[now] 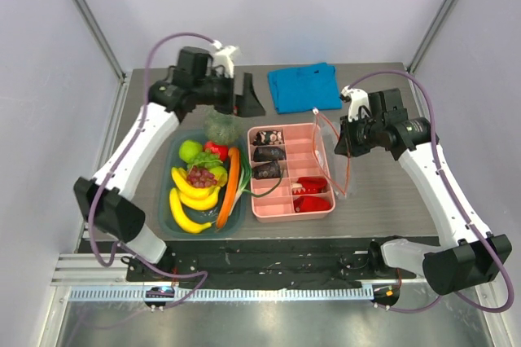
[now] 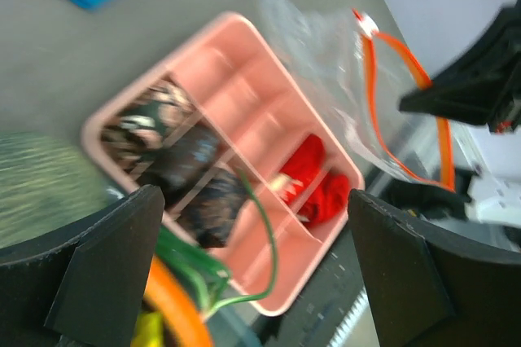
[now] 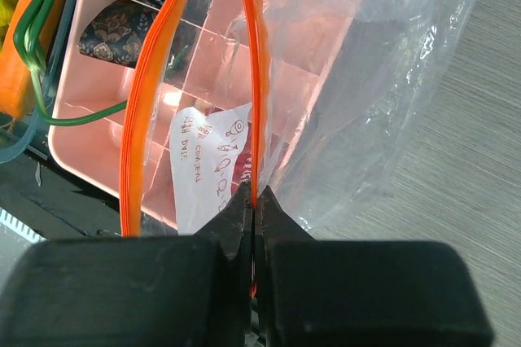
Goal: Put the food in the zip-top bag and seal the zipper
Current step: Pick up the fake vegetable from the bin.
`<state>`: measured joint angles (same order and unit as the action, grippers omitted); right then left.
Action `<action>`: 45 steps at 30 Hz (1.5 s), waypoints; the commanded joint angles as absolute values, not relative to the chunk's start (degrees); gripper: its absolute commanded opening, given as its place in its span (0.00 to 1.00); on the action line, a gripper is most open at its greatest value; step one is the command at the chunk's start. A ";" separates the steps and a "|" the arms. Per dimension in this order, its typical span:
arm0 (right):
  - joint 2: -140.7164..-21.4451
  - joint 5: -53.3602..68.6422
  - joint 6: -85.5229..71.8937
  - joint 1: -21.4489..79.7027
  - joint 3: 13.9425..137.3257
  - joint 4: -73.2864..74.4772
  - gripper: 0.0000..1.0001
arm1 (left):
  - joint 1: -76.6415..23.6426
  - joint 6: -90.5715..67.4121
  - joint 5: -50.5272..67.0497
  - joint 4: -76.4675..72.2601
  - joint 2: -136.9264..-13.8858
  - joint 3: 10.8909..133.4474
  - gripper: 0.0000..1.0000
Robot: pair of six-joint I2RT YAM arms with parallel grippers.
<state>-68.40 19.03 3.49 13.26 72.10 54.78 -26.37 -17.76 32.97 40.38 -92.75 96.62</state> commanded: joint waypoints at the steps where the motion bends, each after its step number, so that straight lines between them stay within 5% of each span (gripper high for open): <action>1: -68.20 19.69 2.90 13.09 72.16 52.38 0.01 | -20.24 -11.19 26.12 41.38 -86.75 95.80 1.00; 17: -68.82 20.83 3.52 13.10 71.46 51.24 0.01 | -12.13 -20.20 6.78 60.11 -117.04 128.66 1.00; 23: -68.55 20.92 3.52 13.01 70.58 51.06 0.01 | -12.04 -27.94 4.04 59.50 -121.89 124.81 1.00; 43: -69.87 20.04 4.57 13.01 68.91 50.27 0.01 | -11.42 -32.70 21.70 61.70 -132.01 117.60 1.00; 45: -70.40 20.04 4.66 13.01 68.91 49.92 0.01 | -11.43 -32.34 22.41 61.17 -132.27 118.03 0.91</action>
<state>-69.67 20.27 4.05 13.26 69.01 52.29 -11.81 -32.45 18.28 60.75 -132.46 117.51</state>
